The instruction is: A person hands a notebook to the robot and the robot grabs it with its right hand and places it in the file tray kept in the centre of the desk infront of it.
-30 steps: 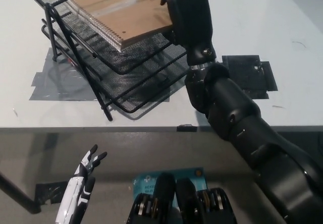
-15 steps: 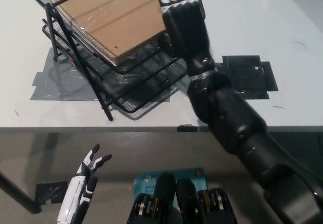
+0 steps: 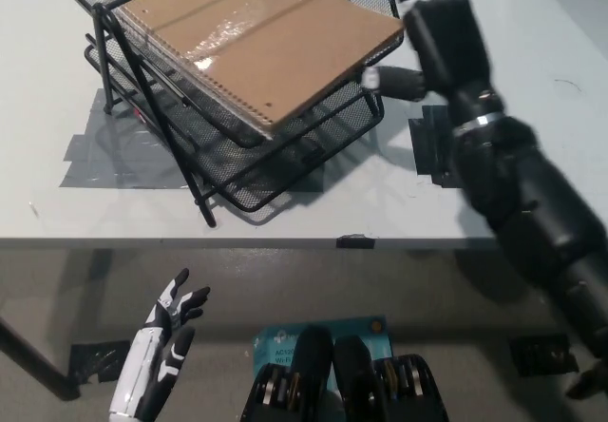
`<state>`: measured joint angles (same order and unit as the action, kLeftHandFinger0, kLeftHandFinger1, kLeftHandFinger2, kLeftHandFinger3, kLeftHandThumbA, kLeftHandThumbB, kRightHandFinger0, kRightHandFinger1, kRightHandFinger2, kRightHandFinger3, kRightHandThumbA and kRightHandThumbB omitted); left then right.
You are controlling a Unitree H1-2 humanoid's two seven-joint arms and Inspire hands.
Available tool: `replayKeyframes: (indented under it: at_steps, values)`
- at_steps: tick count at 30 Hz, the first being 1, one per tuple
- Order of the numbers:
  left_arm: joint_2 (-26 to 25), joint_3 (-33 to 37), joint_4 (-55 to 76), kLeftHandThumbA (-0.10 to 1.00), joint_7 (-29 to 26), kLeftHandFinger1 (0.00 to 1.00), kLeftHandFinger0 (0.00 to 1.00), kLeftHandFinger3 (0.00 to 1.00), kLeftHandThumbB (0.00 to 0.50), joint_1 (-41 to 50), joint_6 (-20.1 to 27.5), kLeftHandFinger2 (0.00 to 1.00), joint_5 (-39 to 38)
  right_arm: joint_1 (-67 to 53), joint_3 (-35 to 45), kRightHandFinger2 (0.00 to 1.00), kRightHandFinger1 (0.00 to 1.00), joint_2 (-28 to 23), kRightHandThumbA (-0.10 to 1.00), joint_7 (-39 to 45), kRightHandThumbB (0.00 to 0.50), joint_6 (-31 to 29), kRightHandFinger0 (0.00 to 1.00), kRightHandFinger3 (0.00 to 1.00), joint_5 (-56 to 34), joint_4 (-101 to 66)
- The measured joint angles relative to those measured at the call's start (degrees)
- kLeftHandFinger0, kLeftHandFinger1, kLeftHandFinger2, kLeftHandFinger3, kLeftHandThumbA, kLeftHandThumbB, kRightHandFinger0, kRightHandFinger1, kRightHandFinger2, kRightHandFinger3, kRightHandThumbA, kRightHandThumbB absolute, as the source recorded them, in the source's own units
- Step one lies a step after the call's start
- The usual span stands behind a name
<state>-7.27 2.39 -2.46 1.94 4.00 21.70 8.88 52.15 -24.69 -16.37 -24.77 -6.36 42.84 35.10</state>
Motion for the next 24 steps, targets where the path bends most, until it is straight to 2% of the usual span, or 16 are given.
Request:
replayKeyframes:
  at_steps: [1,4,5,7,11,12,15,16,18,22,23,24]
  values:
    - [0.0,0.0,-0.02,0.94,0.0,0.85,0.86,1.0,0.294,-0.14,-0.04,0.85,0.0,-0.13,-0.16,1.0,1.0,-0.83,0.74,1.05,0.484,0.37,1.0,1.0,-0.79,-0.62]
    - [0.0,0.0,-0.09,0.94,0.0,0.86,0.88,1.0,0.286,-0.71,-0.2,0.85,0.0,-0.53,-0.72,1.0,1.0,-4.7,0.68,4.99,0.467,1.9,1.0,1.0,-4.18,-3.44]
    - [0.0,0.0,-0.1,0.94,0.0,0.86,0.88,1.0,0.286,-0.86,-0.21,0.85,0.0,-0.58,-0.82,1.0,1.0,-5.62,0.68,5.97,0.467,2.35,1.0,1.0,-5.1,-4.08]
    - [0.0,0.0,-0.1,0.94,0.0,0.85,0.84,1.0,0.283,-1.16,-0.25,0.85,0.0,-0.68,-1.1,1.0,1.0,-7.93,0.68,8.23,0.5,3.3,1.0,1.0,-7.17,-5.56]
    - [0.0,0.01,-0.12,0.94,0.0,0.85,0.82,1.0,0.284,-1.4,-0.33,0.85,0.0,-0.74,-1.65,1.0,1.0,-10.49,0.62,11.46,0.5,4.69,1.0,1.0,-10.17,-7.52]
    - [-0.01,0.0,-0.13,0.94,0.0,0.85,0.82,1.0,0.284,-1.54,-0.38,0.85,0.0,-0.75,-2.07,1.0,1.0,-12.49,0.62,13.84,0.5,5.77,1.0,1.0,-12.33,-9.16]
    - [0.0,0.0,-0.15,0.94,0.0,0.86,0.84,1.0,0.294,-1.81,-0.49,0.85,0.0,-0.82,-2.62,1.0,1.0,-15.46,0.73,17.7,0.489,7.52,1.0,1.0,-16.07,-12.2]
    - [0.01,0.0,-0.15,0.92,0.0,0.87,0.84,1.0,0.29,-1.87,-0.52,0.86,0.0,-0.9,-2.72,1.0,1.0,-16.12,0.9,18.37,0.499,7.81,1.0,1.0,-16.81,-12.88]
    - [0.0,0.0,-0.15,0.92,0.0,0.86,0.84,1.0,0.284,-2.05,-0.62,0.87,0.0,-1.27,-2.82,1.0,1.0,-17.89,0.98,20.12,0.493,8.81,1.0,1.0,-19.18,-15.18]
    - [-0.01,0.0,-0.15,0.94,0.0,0.86,0.83,1.0,0.287,-2.3,-0.79,0.86,0.0,-3.02,-2.61,1.0,1.0,-21.39,1.0,22.3,0.5,10.21,1.0,1.0,-22.92,-19.98]
    - [-0.01,-0.01,-0.16,0.93,0.0,0.86,0.83,1.0,0.283,-2.42,-0.84,0.86,0.0,-4.72,-2.23,1.0,1.0,-23.36,0.93,23.03,0.5,10.88,1.0,1.0,-24.8,-22.65]
    - [-0.01,-0.01,-0.16,0.93,0.0,0.87,0.84,1.0,0.278,-2.45,-0.85,0.86,0.0,-5.2,-2.07,1.0,1.0,-23.85,0.94,23.18,0.5,11.07,1.0,1.0,-25.37,-23.58]
